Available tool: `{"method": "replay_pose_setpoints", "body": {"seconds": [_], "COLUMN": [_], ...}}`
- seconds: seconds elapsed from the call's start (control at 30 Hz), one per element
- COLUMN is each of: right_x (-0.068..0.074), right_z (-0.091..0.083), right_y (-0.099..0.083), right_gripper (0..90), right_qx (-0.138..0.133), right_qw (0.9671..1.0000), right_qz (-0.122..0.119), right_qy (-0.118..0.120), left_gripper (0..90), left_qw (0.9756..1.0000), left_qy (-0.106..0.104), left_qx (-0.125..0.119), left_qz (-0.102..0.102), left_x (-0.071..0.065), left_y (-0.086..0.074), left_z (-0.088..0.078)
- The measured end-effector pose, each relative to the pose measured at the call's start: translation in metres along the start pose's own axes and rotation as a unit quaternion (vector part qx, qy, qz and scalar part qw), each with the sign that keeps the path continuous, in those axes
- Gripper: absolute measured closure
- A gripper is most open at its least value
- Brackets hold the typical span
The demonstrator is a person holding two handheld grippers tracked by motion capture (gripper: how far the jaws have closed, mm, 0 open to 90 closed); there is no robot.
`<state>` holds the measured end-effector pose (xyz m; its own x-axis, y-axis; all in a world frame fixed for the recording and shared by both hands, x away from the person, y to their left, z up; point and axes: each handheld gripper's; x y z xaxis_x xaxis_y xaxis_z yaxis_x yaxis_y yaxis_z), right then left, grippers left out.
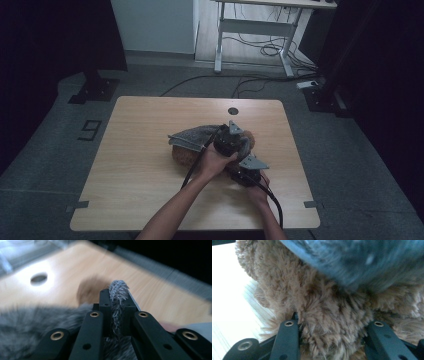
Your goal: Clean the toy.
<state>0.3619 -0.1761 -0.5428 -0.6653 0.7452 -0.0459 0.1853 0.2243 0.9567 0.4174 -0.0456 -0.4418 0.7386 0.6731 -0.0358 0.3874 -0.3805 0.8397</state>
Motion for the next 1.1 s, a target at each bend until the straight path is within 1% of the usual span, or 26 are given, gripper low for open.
{"method": "replay_pose_setpoints", "body": {"seconds": [0.07,0.1,0.2,0.23,0.3,0.33,0.37,0.4,0.43,0.5,0.53,0.57,0.6,0.63,0.67,0.73,0.8,0.83,0.87,0.9,0.97,1.0,1.03,1.07,1.1], "right_x": [0.000,0.001,0.002,0.002,0.002,0.002,0.002,0.001,0.001,0.001,0.002,0.002,0.002,0.002,0.002,0.002,0.001,0.000,0.000,0.000,0.000,0.000,0.000,0.001,0.001], "right_z": [0.000,0.000,-0.001,-0.001,-0.002,-0.003,-0.003,-0.003,-0.003,-0.003,-0.003,-0.003,-0.003,-0.003,-0.003,-0.004,-0.004,-0.004,-0.004,-0.004,-0.003,-0.003,-0.003,-0.003,-0.003], "right_y": [-0.001,-0.001,-0.001,-0.001,-0.001,-0.001,-0.002,-0.002,-0.003,-0.002,-0.002,-0.002,-0.002,-0.002,-0.002,-0.002,-0.003,-0.003,-0.003,-0.003,-0.003,-0.003,-0.003,-0.003,-0.003], "right_gripper": [60.5,60.5,60.6,60.5,60.6,60.5,60.5,60.5,60.5,60.5,60.5,60.5,60.5,60.5,60.5,60.5,60.5,60.4,60.5,60.5,60.5,60.5,60.5,60.5,60.5], "right_qx": [0.003,0.002,0.003,0.004,0.005,0.004,0.004,0.002,0.001,0.001,0.001,0.001,0.001,0.001,0.001,0.002,0.000,0.001,0.001,0.001,0.001,0.001,0.002,0.000,0.001], "right_qw": [1.0000,1.0000,1.0000,1.0000,1.0000,1.0000,1.0000,1.0000,1.0000,1.0000,1.0000,1.0000,0.9999,1.0000,1.0000,1.0000,1.0000,1.0000,1.0000,0.9999,1.0000,1.0000,1.0000,1.0000,1.0000], "right_qz": [0.002,0.002,-0.003,-0.003,-0.005,-0.006,-0.005,-0.004,-0.002,-0.003,-0.005,-0.006,-0.008,-0.008,-0.007,-0.005,-0.002,0.000,0.003,0.006,0.002,0.001,-0.002,-0.003,-0.004], "right_qy": [0.002,0.003,0.002,0.003,0.004,0.004,0.004,0.005,0.005,0.005,0.006,0.006,0.006,0.006,0.006,0.006,0.006,0.007,0.008,0.008,0.007,0.007,0.006,0.005,0.005], "left_gripper": [82.9,83.0,83.1,83.1,83.1,83.1,83.2,83.2,83.3,83.5,83.6,83.5,83.5,83.5,83.5,83.5,83.5,83.5,83.5,83.5,83.4,83.4,83.3,83.3,83.2], "left_qw": [0.9998,0.9998,0.9991,0.9985,0.9976,0.9968,0.9963,0.9959,0.9956,0.9952,0.9949,0.9948,0.9943,0.9936,0.9927,0.9905,0.9887,0.9879,0.9872,0.9869,0.9864,0.9855,0.9851,0.9837,0.9828], "left_qy": [0.002,0.008,0.041,0.054,0.069,0.079,0.084,0.085,0.081,0.074,0.076,0.079,0.087,0.095,0.101,0.112,0.124,0.124,0.122,0.121,0.115,0.112,0.112,0.115,0.120], "left_qx": [-0.005,-0.005,0.006,0.006,0.003,0.003,0.001,-0.004,-0.009,-0.020,-0.024,-0.030,-0.033,-0.039,-0.041,-0.042,-0.032,-0.026,-0.023,-0.019,-0.011,-0.010,-0.010,-0.009,-0.006], "left_qz": [-0.017,-0.018,0.003,0.004,-0.005,-0.012,-0.019,-0.033,-0.046,-0.061,-0.062,-0.057,-0.051,-0.049,-0.051,-0.068,-0.079,-0.089,-0.100,-0.106,-0.117,-0.126,-0.131,-0.138,-0.141], "left_x": [0.008,0.010,0.017,0.022,0.032,0.041,0.047,0.057,0.065,0.074,0.075,0.077,0.078,0.079,0.082,0.093,0.103,0.109,0.114,0.117,0.123,0.126,0.128,0.131,0.134], "left_y": [-0.006,-0.007,-0.007,-0.008,-0.013,-0.017,-0.020,-0.025,-0.029,-0.035,-0.037,-0.039,-0.040,-0.041,-0.042,-0.045,-0.050,-0.055,-0.060,-0.064,-0.072,-0.076,-0.078,-0.082,-0.084], "left_z": [0.001,-0.001,-0.011,-0.016,-0.026,-0.035,-0.040,-0.049,-0.057,-0.071,-0.076,-0.082,-0.087,-0.092,-0.097,-0.106,-0.111,-0.113,-0.114,-0.115,-0.115,-0.115,-0.115,-0.115,-0.115]}}
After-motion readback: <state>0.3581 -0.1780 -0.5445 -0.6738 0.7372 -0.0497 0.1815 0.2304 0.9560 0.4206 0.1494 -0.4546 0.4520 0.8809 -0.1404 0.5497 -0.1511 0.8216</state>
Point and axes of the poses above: each handheld gripper's, and its own axes: z roughly forward along the jaws, y roughly out of its top, x roughly to its left, and after that the axes turned 6 degrees about -x, right-handed
